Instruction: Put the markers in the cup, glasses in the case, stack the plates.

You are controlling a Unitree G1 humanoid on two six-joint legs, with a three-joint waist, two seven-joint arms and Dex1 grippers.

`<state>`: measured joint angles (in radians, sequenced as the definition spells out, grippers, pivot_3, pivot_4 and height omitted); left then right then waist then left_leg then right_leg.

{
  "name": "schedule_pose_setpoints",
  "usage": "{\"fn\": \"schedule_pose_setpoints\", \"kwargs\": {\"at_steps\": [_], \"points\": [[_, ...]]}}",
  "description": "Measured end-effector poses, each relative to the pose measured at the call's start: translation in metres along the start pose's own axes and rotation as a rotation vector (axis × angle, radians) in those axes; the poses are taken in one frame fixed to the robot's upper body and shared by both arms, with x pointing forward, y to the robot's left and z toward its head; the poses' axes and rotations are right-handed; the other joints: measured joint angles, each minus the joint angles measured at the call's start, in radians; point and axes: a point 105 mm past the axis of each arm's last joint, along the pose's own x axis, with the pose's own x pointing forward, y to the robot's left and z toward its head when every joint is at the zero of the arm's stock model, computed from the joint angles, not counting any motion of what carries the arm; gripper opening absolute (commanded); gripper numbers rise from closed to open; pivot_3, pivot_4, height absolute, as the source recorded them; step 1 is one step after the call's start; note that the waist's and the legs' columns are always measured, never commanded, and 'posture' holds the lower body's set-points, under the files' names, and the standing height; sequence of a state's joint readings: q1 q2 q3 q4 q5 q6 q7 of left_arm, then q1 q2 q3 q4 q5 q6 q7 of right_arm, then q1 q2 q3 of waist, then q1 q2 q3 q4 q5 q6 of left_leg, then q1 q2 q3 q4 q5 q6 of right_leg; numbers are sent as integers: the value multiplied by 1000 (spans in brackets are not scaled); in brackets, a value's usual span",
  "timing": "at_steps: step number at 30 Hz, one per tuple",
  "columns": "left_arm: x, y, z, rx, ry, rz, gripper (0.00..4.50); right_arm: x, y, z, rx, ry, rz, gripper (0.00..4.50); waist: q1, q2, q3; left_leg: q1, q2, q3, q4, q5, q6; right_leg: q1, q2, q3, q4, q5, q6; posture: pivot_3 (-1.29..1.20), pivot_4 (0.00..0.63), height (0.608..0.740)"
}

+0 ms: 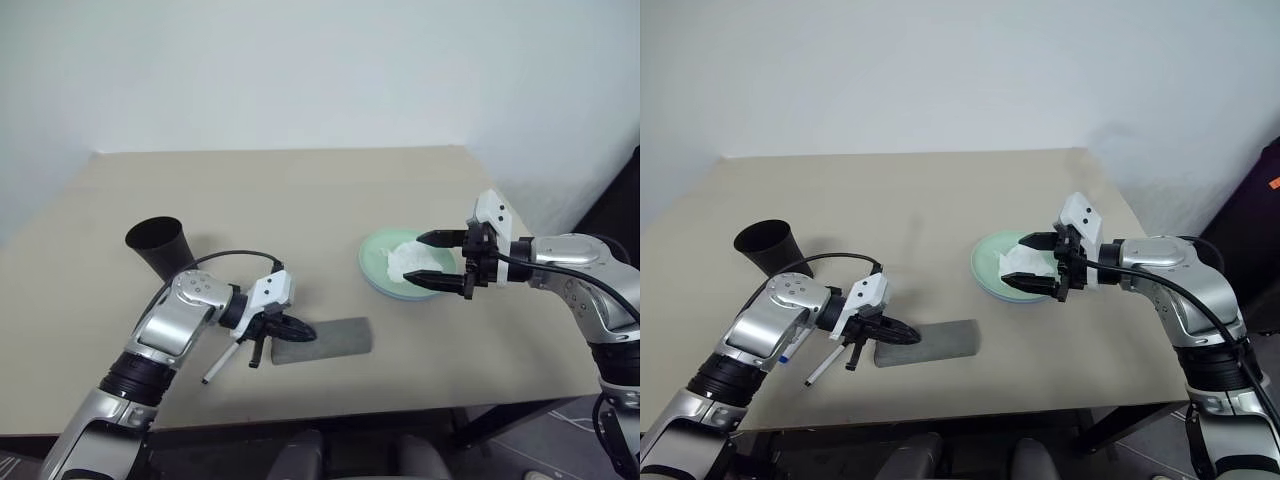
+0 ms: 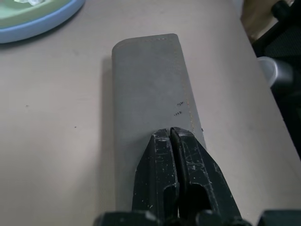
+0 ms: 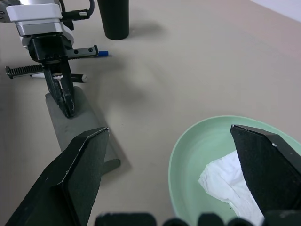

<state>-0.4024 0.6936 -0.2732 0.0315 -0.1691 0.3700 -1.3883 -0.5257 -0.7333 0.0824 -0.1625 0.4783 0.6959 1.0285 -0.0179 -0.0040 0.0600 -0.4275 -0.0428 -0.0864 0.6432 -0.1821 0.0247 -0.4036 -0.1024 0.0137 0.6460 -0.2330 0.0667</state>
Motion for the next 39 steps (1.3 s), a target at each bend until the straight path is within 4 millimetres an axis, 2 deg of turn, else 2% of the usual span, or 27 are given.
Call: {"fn": "schedule_pose_setpoints", "kwargs": {"at_steps": [11,13,18,21,24,28,32,35,39], "points": [[1,9,3,9,5,149,16,1,0,0,-3,3,0,4500,4,0,0,0,0,0,0,0,0,1,0,0,0,0,0,0,0,704],[-5,16,4,-21,0,206,16,1,0,0,-4,4,0,4500,4,0,0,0,0,0,0,0,0,0,0,0,0,0,0,0,0,704],[-30,39,32,9,-29,402,16,1,0,0,-5,4,3,4500,3,0,0,0,0,0,0,0,0,0,0,0,0,0,0,0,0,704],[-46,50,23,-46,66,547,16,1,1,0,-5,4,9,4500,-1,0,0,0,0,0,0,0,0,1,1,0,0,0,1,0,0,704],[-59,53,9,-193,117,635,597,1,1,0,-4,6,14,4500,-2,0,0,0,0,0,0,0,0,1,1,0,0,0,1,0,0,704],[-69,51,2,-324,156,710,1977,3,1,-1,0,9,22,4500,-1,-1,0,0,0,-1,0,0,0,0,1,-1,0,0,1,0,0,704],[-78,54,7,-349,178,791,3392,5,1,-2,5,10,31,4500,-1,-1,0,0,0,-1,0,0,0,0,1,-1,0,0,1,0,0,704],[-85,55,-1,-385,281,865,4462,6,1,-1,6,11,42,4500,-2,0,0,0,0,0,0,0,0,1,1,0,0,0,1,0,0,704],[-76,53,-4,-461,288,874,4487,8,1,4,-8,6,54,4500,-1,-1,0,0,0,-1,0,0,0,1,1,-1,0,0,1,0,0,704]]}}
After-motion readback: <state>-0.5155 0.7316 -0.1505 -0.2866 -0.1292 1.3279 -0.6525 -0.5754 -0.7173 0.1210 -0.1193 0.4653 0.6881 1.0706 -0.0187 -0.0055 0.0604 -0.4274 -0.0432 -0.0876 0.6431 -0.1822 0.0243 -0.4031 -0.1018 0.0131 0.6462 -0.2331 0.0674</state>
